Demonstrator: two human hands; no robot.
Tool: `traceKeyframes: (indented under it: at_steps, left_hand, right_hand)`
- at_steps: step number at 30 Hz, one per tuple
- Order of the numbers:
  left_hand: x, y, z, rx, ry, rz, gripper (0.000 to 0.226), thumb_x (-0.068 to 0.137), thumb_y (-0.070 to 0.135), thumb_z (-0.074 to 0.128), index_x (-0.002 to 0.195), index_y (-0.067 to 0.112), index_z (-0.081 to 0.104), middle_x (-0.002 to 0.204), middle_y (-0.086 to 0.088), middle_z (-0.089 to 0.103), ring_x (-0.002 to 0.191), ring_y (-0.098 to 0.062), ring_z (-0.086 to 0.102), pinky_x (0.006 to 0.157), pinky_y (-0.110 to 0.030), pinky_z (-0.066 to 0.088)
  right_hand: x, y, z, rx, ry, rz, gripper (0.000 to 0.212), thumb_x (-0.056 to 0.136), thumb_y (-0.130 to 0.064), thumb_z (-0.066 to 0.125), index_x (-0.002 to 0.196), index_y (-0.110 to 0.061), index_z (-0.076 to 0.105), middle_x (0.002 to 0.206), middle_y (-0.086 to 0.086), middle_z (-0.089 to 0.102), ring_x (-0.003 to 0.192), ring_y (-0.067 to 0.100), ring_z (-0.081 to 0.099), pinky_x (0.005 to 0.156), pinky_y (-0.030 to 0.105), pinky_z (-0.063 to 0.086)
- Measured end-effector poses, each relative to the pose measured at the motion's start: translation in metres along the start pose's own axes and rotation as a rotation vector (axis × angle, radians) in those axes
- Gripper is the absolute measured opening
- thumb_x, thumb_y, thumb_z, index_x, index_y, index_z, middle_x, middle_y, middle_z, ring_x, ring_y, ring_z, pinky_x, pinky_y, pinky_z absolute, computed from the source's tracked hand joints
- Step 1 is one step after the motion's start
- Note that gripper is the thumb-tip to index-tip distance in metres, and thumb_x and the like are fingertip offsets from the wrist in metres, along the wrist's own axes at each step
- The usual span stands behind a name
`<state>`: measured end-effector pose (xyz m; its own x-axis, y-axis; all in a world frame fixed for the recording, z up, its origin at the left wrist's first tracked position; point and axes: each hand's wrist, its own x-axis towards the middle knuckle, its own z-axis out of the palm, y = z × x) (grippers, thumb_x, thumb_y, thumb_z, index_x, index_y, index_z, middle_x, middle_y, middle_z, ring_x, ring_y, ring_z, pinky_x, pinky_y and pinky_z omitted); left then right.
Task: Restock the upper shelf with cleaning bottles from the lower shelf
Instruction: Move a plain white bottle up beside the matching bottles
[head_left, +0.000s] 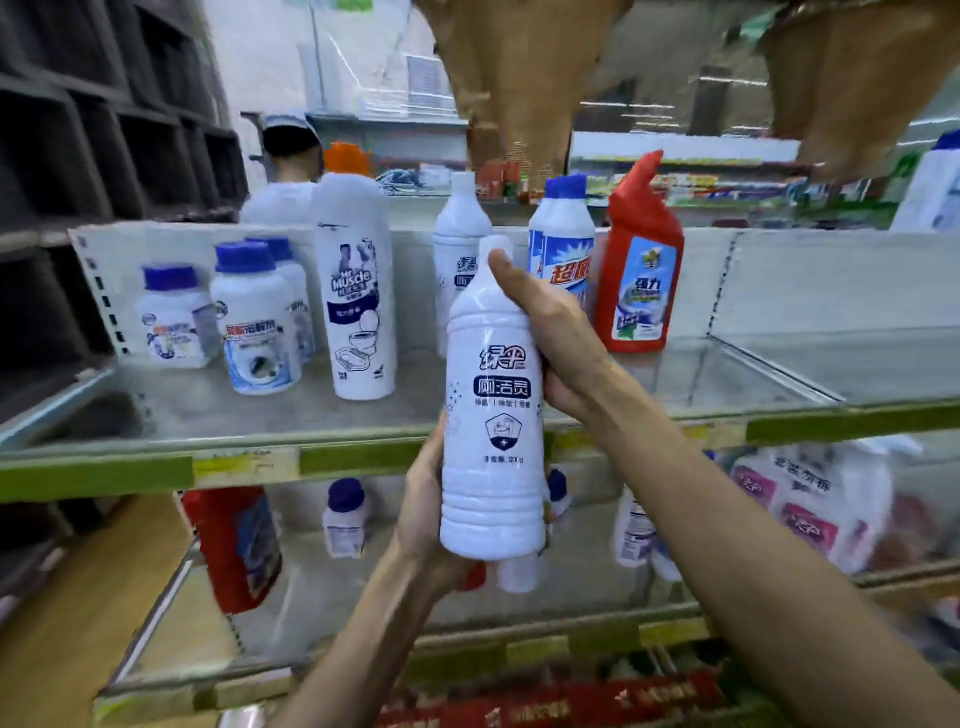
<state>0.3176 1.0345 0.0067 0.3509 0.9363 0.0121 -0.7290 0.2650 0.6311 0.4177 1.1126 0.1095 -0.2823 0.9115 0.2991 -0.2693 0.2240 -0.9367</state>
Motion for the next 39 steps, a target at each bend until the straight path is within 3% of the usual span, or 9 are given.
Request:
traceKeyframes:
  at_steps: [7, 12, 15, 18, 21, 25, 30, 33, 39]
  left_hand:
    - [0.014, -0.003, 0.001, 0.067, -0.024, 0.009, 0.067, 0.098, 0.056, 0.034, 0.089, 0.005, 0.076, 0.077, -0.018, 0.068, 0.059, -0.035, 0.066, 0.059, -0.041, 0.055]
    - [0.028, 0.012, -0.001, 0.171, 0.013, 0.085, 0.066, 0.098, 0.061, 0.036, 0.116, 0.008, 0.07, 0.098, -0.016, 0.073, 0.08, -0.034, 0.069, 0.071, -0.042, 0.059]
    - [0.039, 0.04, 0.004, 0.436, 0.096, 0.277, 0.067, 0.096, 0.062, 0.033, 0.126, 0.012, 0.065, 0.117, -0.013, 0.074, 0.1, -0.026, 0.073, 0.081, -0.04, 0.061]
    - [0.044, 0.069, 0.01, 0.885, 0.176, 0.498, 0.072, 0.08, 0.074, 0.056, 0.127, 0.02, 0.062, 0.114, 0.002, 0.075, 0.105, -0.01, 0.07, 0.086, -0.034, 0.057]
    - [0.057, 0.084, 0.011, 1.16, 0.186, 0.538, 0.059, 0.076, 0.037, 0.084, 0.125, 0.02, 0.056, 0.11, 0.006, 0.074, 0.099, -0.005, 0.071, 0.08, -0.021, 0.055]
    - [0.082, 0.099, 0.003, 1.253, 0.159, 0.538, 0.051, 0.071, 0.005, 0.087, 0.108, 0.025, 0.059, 0.1, 0.006, 0.075, 0.092, -0.002, 0.071, 0.079, -0.018, 0.057]
    - [0.108, 0.108, -0.026, 1.455, 0.298, 0.436, 0.065, 0.051, 0.045, 0.093, 0.108, 0.035, 0.062, 0.104, 0.014, 0.076, 0.1, -0.008, 0.071, 0.092, -0.042, 0.057]
    - [0.118, 0.103, -0.036, 1.502, 0.361, 0.409, 0.079, 0.045, 0.059, 0.09, 0.113, 0.035, 0.059, 0.107, 0.018, 0.074, 0.101, -0.004, 0.07, 0.09, -0.04, 0.058]
    - [0.128, 0.103, -0.032, 1.566, 0.42, 0.449, 0.076, 0.05, 0.055, 0.085, 0.115, 0.03, 0.057, 0.11, 0.015, 0.071, 0.102, -0.006, 0.067, 0.086, -0.03, 0.055]
  right_hand:
    - [0.008, 0.004, -0.016, 0.077, 0.014, 0.024, 0.031, 0.092, -0.035, 0.067, 0.103, -0.007, 0.068, 0.099, 0.02, 0.069, 0.089, 0.034, 0.065, 0.092, 0.056, 0.054]
    - [0.021, -0.009, -0.017, 0.117, 0.039, -0.043, 0.021, 0.092, -0.03, 0.066, 0.089, -0.009, 0.07, 0.086, 0.016, 0.07, 0.073, 0.031, 0.068, 0.07, 0.043, 0.059]
    - [0.038, -0.032, -0.011, 0.128, 0.049, -0.169, 0.021, 0.092, -0.027, 0.067, 0.074, -0.017, 0.073, 0.08, 0.01, 0.07, 0.076, 0.029, 0.068, 0.076, 0.048, 0.059]
    - [0.062, -0.055, -0.001, 0.034, 0.084, -0.269, 0.021, 0.088, -0.032, 0.072, 0.075, -0.016, 0.069, 0.082, 0.01, 0.067, 0.079, 0.026, 0.063, 0.078, 0.045, 0.055]
    - [0.082, -0.062, 0.01, -0.142, 0.088, -0.374, 0.029, 0.083, -0.042, 0.073, 0.068, -0.019, 0.063, 0.071, 0.0, 0.06, 0.072, 0.017, 0.056, 0.07, 0.038, 0.047]
    - [0.099, -0.048, 0.012, -0.281, 0.081, -0.442, 0.037, 0.093, -0.035, 0.067, 0.065, -0.017, 0.049, 0.057, -0.014, 0.048, 0.055, 0.003, 0.044, 0.056, 0.022, 0.037]
    - [0.116, -0.019, -0.002, -0.287, 0.089, -0.389, 0.035, 0.092, -0.042, 0.066, 0.082, -0.009, 0.063, 0.074, -0.003, 0.06, 0.068, 0.007, 0.054, 0.068, 0.025, 0.043]
    - [0.123, -0.007, -0.009, -0.287, 0.073, -0.353, 0.055, 0.086, -0.057, 0.066, 0.092, -0.002, 0.064, 0.082, 0.003, 0.064, 0.076, 0.013, 0.056, 0.075, 0.034, 0.045]
    - [0.141, -0.003, -0.015, -0.345, 0.087, -0.353, 0.064, 0.083, -0.064, 0.061, 0.101, -0.003, 0.066, 0.1, 0.017, 0.071, 0.089, 0.025, 0.065, 0.09, 0.047, 0.051]
